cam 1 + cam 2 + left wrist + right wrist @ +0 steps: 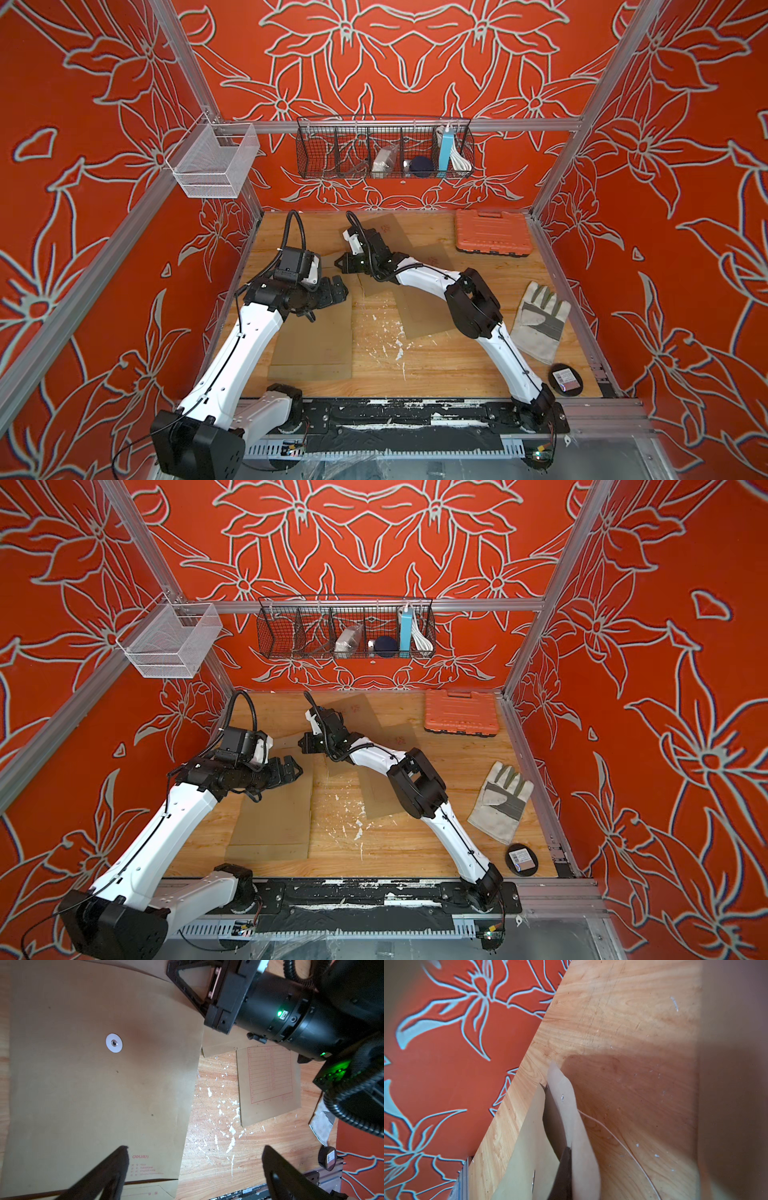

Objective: Open the file bag
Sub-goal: Place the file bag at the center of the board.

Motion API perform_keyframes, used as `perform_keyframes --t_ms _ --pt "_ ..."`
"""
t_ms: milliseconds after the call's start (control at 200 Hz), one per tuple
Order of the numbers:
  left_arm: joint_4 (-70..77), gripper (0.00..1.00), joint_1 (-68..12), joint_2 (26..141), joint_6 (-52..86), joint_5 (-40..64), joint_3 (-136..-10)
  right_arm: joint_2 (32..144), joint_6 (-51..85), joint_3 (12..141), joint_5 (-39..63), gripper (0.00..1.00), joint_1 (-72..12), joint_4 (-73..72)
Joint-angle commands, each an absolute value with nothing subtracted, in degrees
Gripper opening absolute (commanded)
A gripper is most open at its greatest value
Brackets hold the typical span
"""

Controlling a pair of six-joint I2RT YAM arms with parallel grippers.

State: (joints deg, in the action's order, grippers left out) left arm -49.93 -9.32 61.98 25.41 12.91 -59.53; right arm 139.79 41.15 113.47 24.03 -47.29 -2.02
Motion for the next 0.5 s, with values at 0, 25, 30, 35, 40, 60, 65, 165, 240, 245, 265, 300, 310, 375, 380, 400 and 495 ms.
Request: perform_keyframes --t_ms 0,25,30,35,40,60,65,165,240,245,265,300,310,375,380,400,495 --pt "-49.83 0.99 -9.04 61.26 25.07 13.45 -58.67 140.77 39.80 116.08 21.52 0.35 -47.11 2.70" --pt "-49.81 0.99 -9.05 61.26 25.13 13.33 -58.56 140.59 39.32 116.08 20.70 0.44 -47.16 3.55" --pt "-49.78 0.99 -9.05 61.26 25.13 13.34 -58.55 140.55 39.22 116.08 20.54 0.45 -47.14 3.66" --pt "-49.76 0.99 -9.05 61.22 25.18 13.40 -58.54 140.50 39.12 116.09 20.29 0.48 -47.12 3.90" --pt "-49.75 0.99 -9.01 61.24 25.20 13.38 -58.54 140.43 39.03 116.10 20.12 0.49 -47.12 4.10" --pt "-49.70 0.99 -9.05 61.32 25.31 13.43 -58.46 140.22 38.71 116.10 19.38 0.55 -47.12 5.00" --pt "-49.72 0.99 -9.05 61.33 25.31 13.44 -58.45 140.12 38.56 116.10 19.23 0.56 -47.11 5.18" --pt "-48.76 0.99 -9.07 61.57 25.79 14.22 -57.61 138.21 36.68 115.01 15.85 0.79 -47.03 8.46" --pt "-47.66 0.99 -9.05 61.85 26.38 15.13 -56.68 136.09 34.95 113.89 13.21 0.95 -46.93 11.61" --pt "-47.56 0.99 -9.05 61.86 26.42 15.30 -56.60 135.90 34.79 113.81 12.85 0.95 -46.93 11.91" --pt "-47.08 0.99 -9.13 62.00 26.74 15.57 -56.36 135.22 34.41 113.53 11.67 0.98 -46.77 13.07" --pt "-46.31 0.98 -9.21 62.20 27.13 16.01 -55.72 133.79 33.71 112.74 9.57 0.98 -46.76 15.18" --pt "-46.07 0.98 -9.27 62.22 27.33 16.22 -55.66 133.25 33.54 112.43 8.87 0.98 -46.80 15.81" --pt "-44.02 0.96 -9.77 62.55 27.96 17.05 -54.38 129.47 32.89 108.97 3.80 0.98 -46.71 18.27" --pt "-43.89 0.96 -9.80 62.56 28.04 17.18 -54.30 129.20 32.88 108.67 3.39 0.98 -46.74 18.32" --pt "-43.19 0.96 -10.09 62.67 28.20 17.30 -53.95 127.67 32.53 107.14 2.31 0.98 -46.74 18.66" --pt "-39.71 0.95 -12.85 63.90 29.61 16.84 -52.70 118.44 29.39 95.05 -1.01 0.98 -46.53 13.95"
